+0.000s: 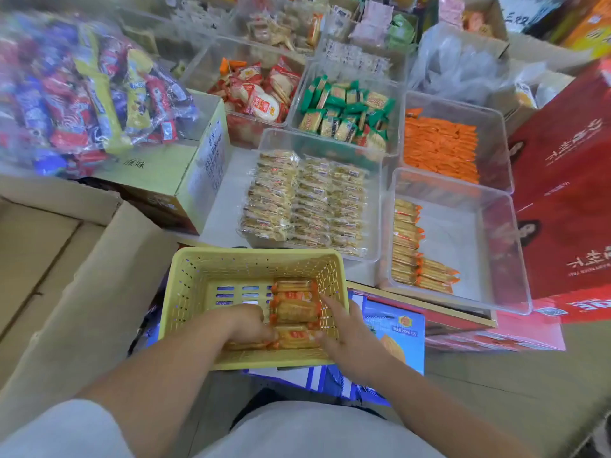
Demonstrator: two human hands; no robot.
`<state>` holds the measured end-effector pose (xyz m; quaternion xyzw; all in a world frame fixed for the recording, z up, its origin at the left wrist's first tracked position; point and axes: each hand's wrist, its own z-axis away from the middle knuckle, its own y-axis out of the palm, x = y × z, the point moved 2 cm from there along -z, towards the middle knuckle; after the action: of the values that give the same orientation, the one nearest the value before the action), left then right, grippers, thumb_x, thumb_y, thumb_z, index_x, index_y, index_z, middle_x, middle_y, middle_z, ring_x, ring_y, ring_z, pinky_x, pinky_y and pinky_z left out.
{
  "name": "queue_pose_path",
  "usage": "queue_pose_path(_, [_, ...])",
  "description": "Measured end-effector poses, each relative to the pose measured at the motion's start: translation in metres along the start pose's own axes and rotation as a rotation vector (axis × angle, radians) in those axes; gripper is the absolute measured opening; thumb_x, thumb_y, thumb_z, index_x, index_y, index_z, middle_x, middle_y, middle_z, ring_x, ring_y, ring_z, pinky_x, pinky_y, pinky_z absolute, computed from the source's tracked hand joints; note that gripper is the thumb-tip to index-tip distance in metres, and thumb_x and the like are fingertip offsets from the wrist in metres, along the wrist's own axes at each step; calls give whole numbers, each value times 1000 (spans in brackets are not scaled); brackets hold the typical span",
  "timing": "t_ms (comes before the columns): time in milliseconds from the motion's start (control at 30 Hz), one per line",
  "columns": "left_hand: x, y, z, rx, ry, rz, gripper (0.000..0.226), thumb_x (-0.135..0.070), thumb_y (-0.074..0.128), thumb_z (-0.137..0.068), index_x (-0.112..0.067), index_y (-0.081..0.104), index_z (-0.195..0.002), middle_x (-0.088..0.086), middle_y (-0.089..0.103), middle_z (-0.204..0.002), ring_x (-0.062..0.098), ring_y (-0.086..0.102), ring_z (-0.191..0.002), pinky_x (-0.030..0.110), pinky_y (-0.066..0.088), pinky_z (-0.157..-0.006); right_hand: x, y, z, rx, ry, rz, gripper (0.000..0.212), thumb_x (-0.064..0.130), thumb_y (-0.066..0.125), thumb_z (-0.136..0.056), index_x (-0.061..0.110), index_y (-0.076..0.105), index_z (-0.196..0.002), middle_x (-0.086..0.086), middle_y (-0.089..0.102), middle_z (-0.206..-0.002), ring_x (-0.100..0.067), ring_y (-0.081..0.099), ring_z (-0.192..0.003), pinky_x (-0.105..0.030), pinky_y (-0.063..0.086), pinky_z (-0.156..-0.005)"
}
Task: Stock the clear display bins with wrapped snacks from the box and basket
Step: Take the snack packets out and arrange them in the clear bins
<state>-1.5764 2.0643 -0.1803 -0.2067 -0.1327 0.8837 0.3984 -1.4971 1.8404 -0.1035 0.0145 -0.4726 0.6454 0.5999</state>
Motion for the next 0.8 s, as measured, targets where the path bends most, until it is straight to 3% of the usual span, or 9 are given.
queue_pose_path(67, [-2,5,-4,52,22,35,73,-73,59,-84,-26,57,-140,1,56,-146,22,55,-115,35,42,-91,-1,3,3,7,41,-37,64,45,48,-104,46,13,-157,-1,20,-153,-19,53,-119,-26,31,-92])
queue_pose_path(167, [-8,9,-11,78,61,199,83,-83,59,-77,-39,50,-146,-10,52,-145,22,51,-132,39,37,-106,-2,1,3,-3,76,-64,60,39,46,-106,47,15,-156,2,19,-157,-18,35,-143,-24,19,-92])
queue_pose_path(233, [-13,10,-12,110,83,325,86,-85,62,-73,-45,47,-147,-15,51,-132,11,55,-123,37,35,-108,-1,2,1,-18,82,-85,58,37,46,-106,45,17,-156,2,23,-153,-18,37,-140,-21,23,-92])
queue_pose_path(333, [-19,18,-17,110,129,460,44,-65,78,-77,-50,57,-113,-26,57,-112,-8,52,-93,23,38,-91,0,4,-1,-45,93,-119,57,36,47,-106,47,20,-155,11,24,-140,-12,47,-123,-17,33,-84])
queue_pose_path(400, [-26,24,-19,33,167,528,36,-53,87,-74,-53,58,-95,-33,62,-94,-14,55,-84,16,41,-80,-3,6,-2,-54,100,-135,57,36,47,-106,49,21,-154,16,22,-132,-7,44,-120,-4,31,-76])
queue_pose_path(533, [-35,34,-25,-90,171,666,59,-41,97,-62,-44,50,-97,-23,66,-94,-11,60,-88,6,42,-66,-7,8,-4,-91,111,-142,56,37,48,-105,54,22,-152,18,25,-133,-3,47,-108,0,36,-66])
queue_pose_path(633, [-33,31,-31,-89,88,801,72,-32,101,-57,-37,51,-109,-12,70,-110,9,65,-103,28,52,-91,-7,9,-6,-113,100,-142,55,41,47,-105,59,21,-149,21,24,-132,-3,47,-108,-3,35,-66])
queue_pose_path(667, [-32,29,-33,-70,76,833,70,-29,100,-60,-34,55,-114,-9,72,-112,13,66,-106,32,52,-94,-7,10,-7,-118,99,-138,54,43,47,-104,60,21,-149,22,23,-131,-3,47,-107,-2,36,-63])
queue_pose_path(800, [-35,21,-36,34,85,987,40,-21,90,-77,-25,72,-113,-7,81,-100,12,74,-94,29,54,-78,-7,11,-8,-135,111,-121,53,47,45,-104,61,19,-148,23,21,-133,-2,44,-107,2,35,-60])
